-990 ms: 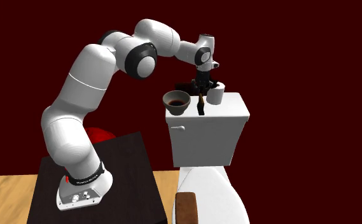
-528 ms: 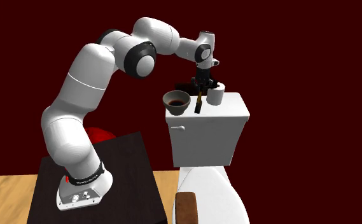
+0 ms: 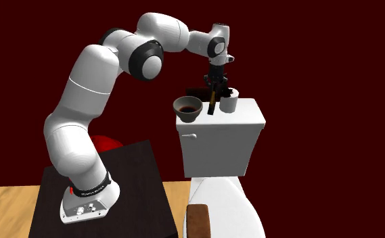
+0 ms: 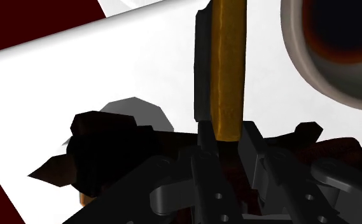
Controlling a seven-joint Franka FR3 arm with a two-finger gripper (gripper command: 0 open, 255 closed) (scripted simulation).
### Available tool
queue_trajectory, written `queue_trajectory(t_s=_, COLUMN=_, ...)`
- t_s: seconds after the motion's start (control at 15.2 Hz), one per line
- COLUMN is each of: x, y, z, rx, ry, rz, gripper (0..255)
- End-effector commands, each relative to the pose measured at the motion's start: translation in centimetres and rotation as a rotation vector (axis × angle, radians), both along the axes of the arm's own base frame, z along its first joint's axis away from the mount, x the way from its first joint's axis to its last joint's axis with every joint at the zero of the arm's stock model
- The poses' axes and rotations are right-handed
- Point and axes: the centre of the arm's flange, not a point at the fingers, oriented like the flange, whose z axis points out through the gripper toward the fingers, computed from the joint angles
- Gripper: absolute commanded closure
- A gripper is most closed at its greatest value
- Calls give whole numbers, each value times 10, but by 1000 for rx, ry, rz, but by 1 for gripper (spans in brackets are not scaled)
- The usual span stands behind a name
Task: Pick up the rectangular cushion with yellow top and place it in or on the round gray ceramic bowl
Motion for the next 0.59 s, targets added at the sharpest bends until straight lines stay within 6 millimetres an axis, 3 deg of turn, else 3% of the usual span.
queue_trajectory(t_s=0.0, x=0, y=0, z=11, rx=0, ry=0, rz=0, gripper=255)
queue_trajectory(t_s=0.53, x=0, y=0, z=54, rx=0, ry=0, rz=0, gripper=255)
